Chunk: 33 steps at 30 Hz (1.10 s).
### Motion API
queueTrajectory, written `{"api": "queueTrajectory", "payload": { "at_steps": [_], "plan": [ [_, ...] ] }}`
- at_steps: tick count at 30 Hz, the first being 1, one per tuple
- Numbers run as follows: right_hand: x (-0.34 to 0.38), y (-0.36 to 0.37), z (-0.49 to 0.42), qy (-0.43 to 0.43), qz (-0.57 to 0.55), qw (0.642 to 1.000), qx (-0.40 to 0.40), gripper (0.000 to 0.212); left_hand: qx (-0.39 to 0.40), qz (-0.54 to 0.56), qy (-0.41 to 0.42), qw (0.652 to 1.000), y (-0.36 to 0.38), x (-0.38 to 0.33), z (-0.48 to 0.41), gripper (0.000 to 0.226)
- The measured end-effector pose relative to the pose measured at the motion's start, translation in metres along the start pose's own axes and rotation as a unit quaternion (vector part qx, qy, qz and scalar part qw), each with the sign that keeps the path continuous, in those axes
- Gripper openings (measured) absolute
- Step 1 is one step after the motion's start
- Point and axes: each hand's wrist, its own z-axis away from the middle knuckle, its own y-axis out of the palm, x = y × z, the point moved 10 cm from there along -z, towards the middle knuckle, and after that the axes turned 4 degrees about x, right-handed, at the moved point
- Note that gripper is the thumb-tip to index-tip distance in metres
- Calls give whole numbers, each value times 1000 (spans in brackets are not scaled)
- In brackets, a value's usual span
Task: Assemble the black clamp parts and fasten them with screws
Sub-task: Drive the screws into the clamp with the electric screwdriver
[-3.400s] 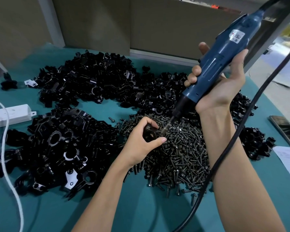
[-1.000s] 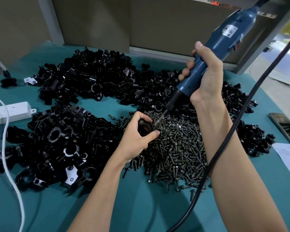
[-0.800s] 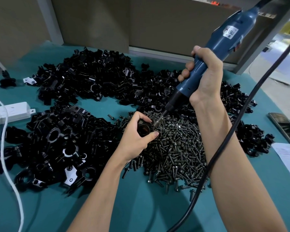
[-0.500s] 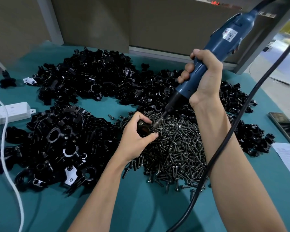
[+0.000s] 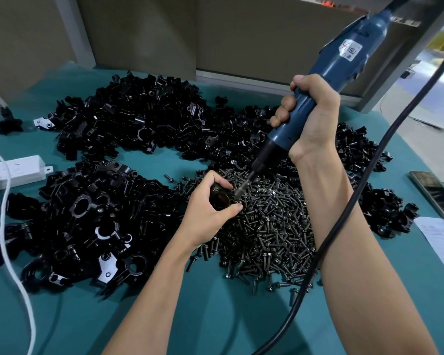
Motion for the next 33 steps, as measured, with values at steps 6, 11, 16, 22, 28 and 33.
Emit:
{"api": "queueTrajectory", "payload": {
  "at_steps": [6, 11, 16, 22, 28, 33],
  "plan": [
    [1, 2, 0, 0, -1, 1000, 1, 12, -3, -1, 3, 1000, -1, -1, 0, 39],
    [-1, 2, -1, 1, 0, 1000, 2, 13, -7, -7, 13, 1000, -1, -1, 0, 39],
    [-4, 1, -2, 5, -15, 1000, 1, 13, -14, -14, 23, 1000, -3, -1, -1, 39],
    [-5, 2, -2, 6, -19, 1000, 3, 13, -21, -16, 27, 999, -4, -1, -1, 38],
    [-7, 2, -1, 10, -25, 1000, -2, 15, -32, -20, 27, 999, -6, 0, -2, 40],
    [-8, 2, 0, 12, -25, 1000, -6, 15, -34, -21, 26, 999, -7, 0, -1, 40]
  ]
}}
